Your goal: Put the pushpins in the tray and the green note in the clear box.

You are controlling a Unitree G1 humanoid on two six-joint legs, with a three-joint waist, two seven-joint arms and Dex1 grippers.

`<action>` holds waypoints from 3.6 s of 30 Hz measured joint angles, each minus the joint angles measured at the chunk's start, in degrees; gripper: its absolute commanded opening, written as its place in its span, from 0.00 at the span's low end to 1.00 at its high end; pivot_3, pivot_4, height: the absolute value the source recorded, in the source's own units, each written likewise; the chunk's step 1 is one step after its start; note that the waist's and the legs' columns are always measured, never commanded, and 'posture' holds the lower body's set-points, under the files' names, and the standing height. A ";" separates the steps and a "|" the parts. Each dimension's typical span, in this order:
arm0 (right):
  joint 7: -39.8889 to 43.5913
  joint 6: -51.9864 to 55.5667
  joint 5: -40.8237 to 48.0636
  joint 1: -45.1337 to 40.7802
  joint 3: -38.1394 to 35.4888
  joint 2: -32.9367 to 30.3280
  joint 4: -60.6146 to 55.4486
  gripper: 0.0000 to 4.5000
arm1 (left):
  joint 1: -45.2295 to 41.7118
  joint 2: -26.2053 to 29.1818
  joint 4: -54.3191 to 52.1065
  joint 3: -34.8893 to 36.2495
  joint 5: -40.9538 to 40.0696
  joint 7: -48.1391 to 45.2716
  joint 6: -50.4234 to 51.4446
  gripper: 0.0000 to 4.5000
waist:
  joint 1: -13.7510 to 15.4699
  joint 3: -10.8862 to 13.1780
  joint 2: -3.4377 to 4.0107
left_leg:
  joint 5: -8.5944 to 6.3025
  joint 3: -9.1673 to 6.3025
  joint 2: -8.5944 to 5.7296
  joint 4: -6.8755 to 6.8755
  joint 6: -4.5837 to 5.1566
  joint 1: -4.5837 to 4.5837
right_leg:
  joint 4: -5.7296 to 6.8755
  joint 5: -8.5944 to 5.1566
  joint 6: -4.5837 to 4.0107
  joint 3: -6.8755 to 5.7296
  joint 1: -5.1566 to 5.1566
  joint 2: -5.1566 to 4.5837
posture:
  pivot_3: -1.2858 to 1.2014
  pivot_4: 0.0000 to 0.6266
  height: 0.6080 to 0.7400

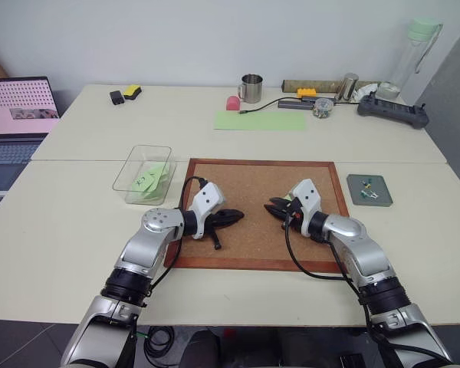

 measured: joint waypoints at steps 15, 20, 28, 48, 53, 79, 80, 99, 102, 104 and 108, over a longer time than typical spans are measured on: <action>0.94 4.91 3.85 0.00 -3.38 -0.92 -7.44 0.00 | 0.11 0.01 -0.20 0.01 -0.03 -0.16 0.08 0.00 | 0.05 0.02 0.02 | 0.00 -0.02 0.00 0.00 0.00 -0.03 | 0.00 0.00 0.00 -0.01 -0.02 -0.01 | 0.52 0.24 1.00; 1.98 8.17 7.10 -0.35 -5.32 -2.89 -14.74 0.00 | 0.22 -0.03 -0.21 0.13 -0.13 -0.18 0.06 0.00 | 0.03 0.02 0.02 | 0.00 -0.03 0.00 0.00 0.00 -0.02 | 0.00 0.00 0.00 -0.02 -0.02 0.00 | 0.52 0.24 1.00; -1.86 9.07 7.84 -1.96 -8.13 -2.25 -15.26 0.00 | 0.16 -1.46 -0.57 2.53 -6.38 -1.66 7.20 0.29 | 0.03 0.04 0.00 | 0.00 -0.03 0.00 0.00 0.00 -0.04 | 0.00 0.00 0.00 -0.03 -0.03 0.00 | 0.52 0.24 1.00; 3.19 0.56 -0.63 -0.71 0.04 -10.10 -15.88 0.00 | -5.80 -7.03 -4.42 9.68 -19.77 2.46 21.04 0.99 | 0.25 0.13 -0.15 | 0.00 -0.10 -0.03 0.03 -0.01 -0.15 | -0.06 0.00 0.00 -0.13 -0.04 -0.06 | 0.52 0.24 1.00; 8.25 -13.66 -9.37 0.41 5.85 -15.89 -14.18 0.00 | -10.15 -7.35 -4.52 14.41 -24.73 3.85 24.76 0.99 | 0.04 0.13 -0.15 | 0.01 -0.08 -0.04 0.03 -0.01 -0.12 | -0.07 0.00 0.00 -0.09 -0.04 -0.05 | 0.52 0.24 1.00; 14.64 -36.34 -17.12 -4.84 10.81 -15.89 -10.29 0.00 | -9.88 -7.32 -5.51 8.43 -27.30 0.25 29.69 0.99 | 0.09 0.14 -0.17 | 0.12 -0.08 -0.04 0.04 -0.21 -0.12 | -0.07 0.00 0.00 -0.09 -0.03 -0.07 | 0.52 0.24 1.00; 14.65 -36.53 -17.11 -4.96 10.82 -15.89 -10.42 0.00 | -9.87 -7.32 -5.38 8.09 -27.11 0.22 29.68 0.99 | 0.12 0.14 -0.17 | 0.12 -0.08 -0.04 0.04 -0.21 -0.12 | -0.07 0.00 0.00 -0.09 -0.03 -0.08 | 0.52 0.24 1.00; 15.22 -37.10 -17.12 -5.02 10.98 -15.59 -10.43 0.00 | -9.82 -8.94 -5.37 7.96 -27.20 -0.09 29.52 0.29 | 0.11 0.14 -0.17 | 0.12 -0.07 -0.05 0.05 -0.21 -0.12 | -0.07 0.00 0.00 -0.08 -0.03 -0.08 | 0.52 0.24 1.00; 15.21 -37.42 -17.13 -5.02 10.97 -15.57 -10.43 0.00 | -9.82 -8.91 -5.37 7.96 -27.20 -0.23 29.52 0.18 | 0.11 0.15 -0.17 | 0.12 -0.07 -0.05 0.05 -0.21 -0.12 | -0.07 0.00 0.00 -0.08 -0.03 -0.08 | 0.52 0.24 1.00; 15.19 -37.44 -17.13 -5.03 10.97 -15.57 -10.43 0.00 | -9.81 -8.85 -5.38 7.96 -27.19 -0.29 29.52 0.09 | 0.11 0.14 -0.17 | 0.12 -0.07 -0.04 0.05 -0.21 -0.12 | -0.07 0.00 0.00 -0.08 -0.03 -0.08 | 0.52 0.24 1.00; 15.17 -37.48 -17.13 -5.03 10.96 -15.60 -10.42 0.00 | -9.81 -8.50 -5.31 7.79 -26.32 -0.09 28.79 0.00 | 0.11 0.14 -0.17 | 0.12 -0.07 -0.05 0.05 -0.20 -0.12 | -0.07 0.00 0.00 -0.08 -0.03 -0.08 | 0.52 0.24 1.00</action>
